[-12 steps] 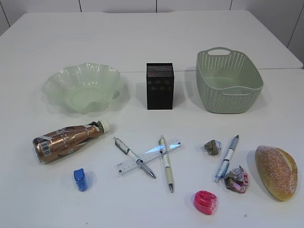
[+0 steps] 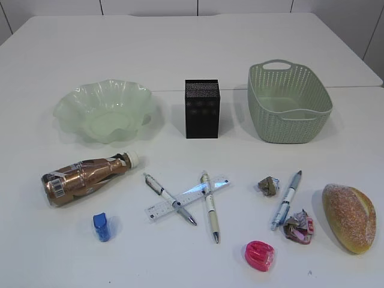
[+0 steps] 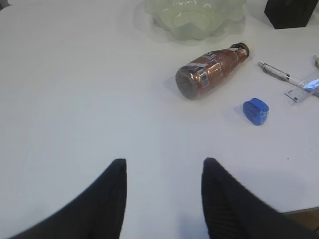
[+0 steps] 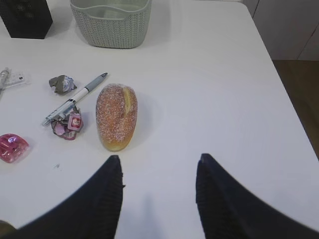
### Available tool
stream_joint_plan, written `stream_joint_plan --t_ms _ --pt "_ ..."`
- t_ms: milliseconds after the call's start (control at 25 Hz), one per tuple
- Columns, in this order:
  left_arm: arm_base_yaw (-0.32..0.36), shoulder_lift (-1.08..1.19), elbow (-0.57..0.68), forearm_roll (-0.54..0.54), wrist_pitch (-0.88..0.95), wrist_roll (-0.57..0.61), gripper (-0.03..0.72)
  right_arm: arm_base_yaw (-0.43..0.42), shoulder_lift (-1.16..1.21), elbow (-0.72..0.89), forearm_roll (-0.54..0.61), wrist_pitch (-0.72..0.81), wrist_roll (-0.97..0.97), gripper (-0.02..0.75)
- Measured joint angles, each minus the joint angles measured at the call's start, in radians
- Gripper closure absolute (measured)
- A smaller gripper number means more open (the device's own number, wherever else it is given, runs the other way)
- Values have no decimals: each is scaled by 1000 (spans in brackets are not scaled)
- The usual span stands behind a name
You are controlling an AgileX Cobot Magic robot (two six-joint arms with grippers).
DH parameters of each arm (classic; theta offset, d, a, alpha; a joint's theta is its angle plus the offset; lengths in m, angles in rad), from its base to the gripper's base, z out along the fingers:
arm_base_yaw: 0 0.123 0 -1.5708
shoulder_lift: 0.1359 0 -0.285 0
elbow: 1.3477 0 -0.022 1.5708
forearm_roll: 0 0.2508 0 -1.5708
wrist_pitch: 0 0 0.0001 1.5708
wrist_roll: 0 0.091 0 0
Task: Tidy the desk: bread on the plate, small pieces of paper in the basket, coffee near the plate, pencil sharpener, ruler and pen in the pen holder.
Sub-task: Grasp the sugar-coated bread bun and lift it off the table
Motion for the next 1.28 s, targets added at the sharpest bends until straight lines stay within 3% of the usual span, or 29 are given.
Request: stream_joint_plan --t_ms 1280 --pt "0 0 0 0 0 0 347 0 0 0 0 0 0 351"
